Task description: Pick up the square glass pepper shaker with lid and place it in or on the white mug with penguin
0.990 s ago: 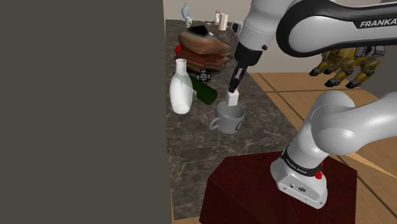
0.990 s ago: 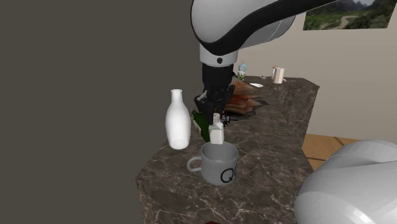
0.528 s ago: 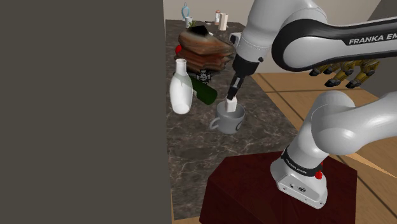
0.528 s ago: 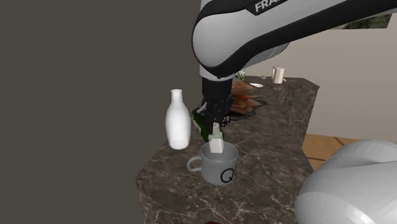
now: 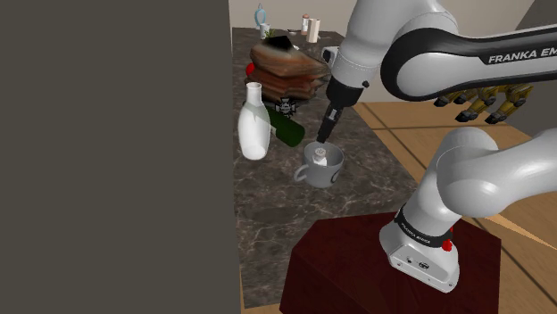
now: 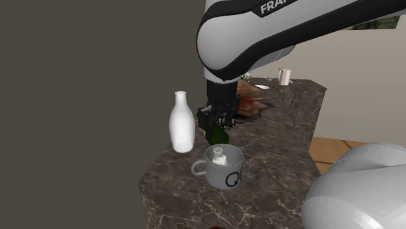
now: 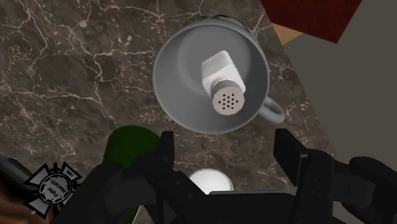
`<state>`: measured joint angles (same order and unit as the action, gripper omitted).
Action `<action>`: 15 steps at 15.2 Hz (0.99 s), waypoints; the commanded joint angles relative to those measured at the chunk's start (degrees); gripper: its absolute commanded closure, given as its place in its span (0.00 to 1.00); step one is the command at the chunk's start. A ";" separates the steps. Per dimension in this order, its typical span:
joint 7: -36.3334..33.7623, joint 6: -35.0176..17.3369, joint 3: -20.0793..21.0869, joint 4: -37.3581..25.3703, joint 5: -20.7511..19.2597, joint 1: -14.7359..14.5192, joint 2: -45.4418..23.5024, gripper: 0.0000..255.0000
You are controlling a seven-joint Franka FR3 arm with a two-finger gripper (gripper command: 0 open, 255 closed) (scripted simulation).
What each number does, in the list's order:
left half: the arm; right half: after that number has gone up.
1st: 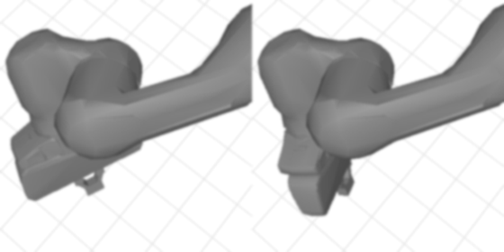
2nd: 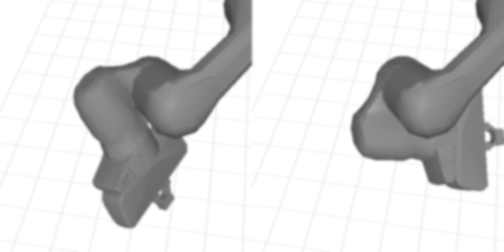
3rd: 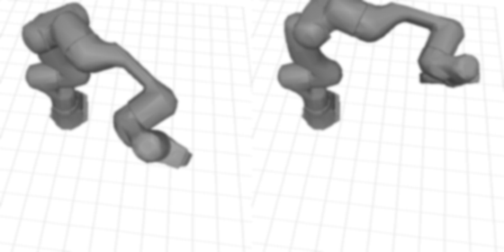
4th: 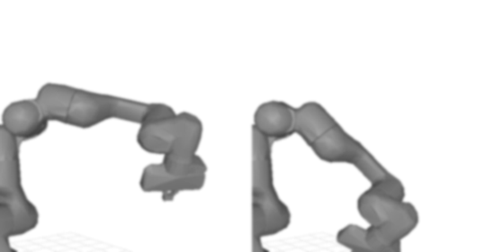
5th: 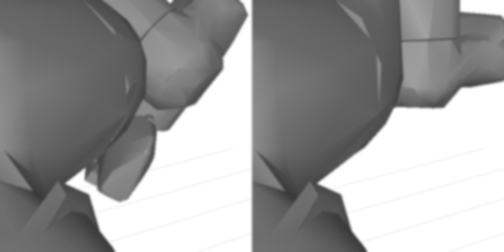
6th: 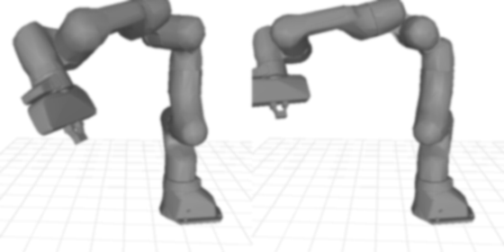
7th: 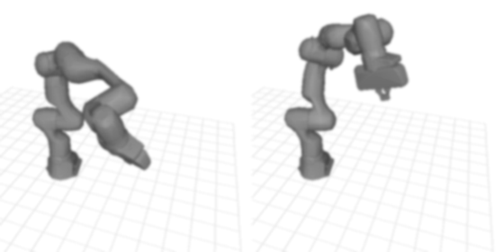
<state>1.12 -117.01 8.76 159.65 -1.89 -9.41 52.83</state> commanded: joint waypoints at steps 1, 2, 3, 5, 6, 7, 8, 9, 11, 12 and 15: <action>0.00 0.00 0.00 0.00 0.00 0.00 0.00 0.00; 0.00 0.00 0.00 0.00 0.00 0.00 0.00 0.00; 0.00 0.00 0.00 0.00 0.00 0.00 0.00 0.00; 0.04 2.28 0.00 -1.54 0.10 -0.14 0.73 0.00; 0.08 4.50 0.01 -3.15 0.19 -0.26 1.33 0.00; 0.11 6.65 0.03 -4.82 0.26 -0.36 1.81 0.00; 0.14 8.30 0.05 -6.17 0.32 -0.41 2.10 0.00; 0.13 8.30 0.05 -6.17 0.32 -0.42 2.10 0.00; 0.13 8.30 0.05 -6.17 0.32 -0.42 2.11 0.00; 0.13 8.30 0.05 -6.17 0.32 -0.42 2.10 0.00; 0.13 8.30 0.05 -6.17 0.32 -0.42 2.10 0.00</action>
<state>1.25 -108.72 8.81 153.49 -1.57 -9.82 54.93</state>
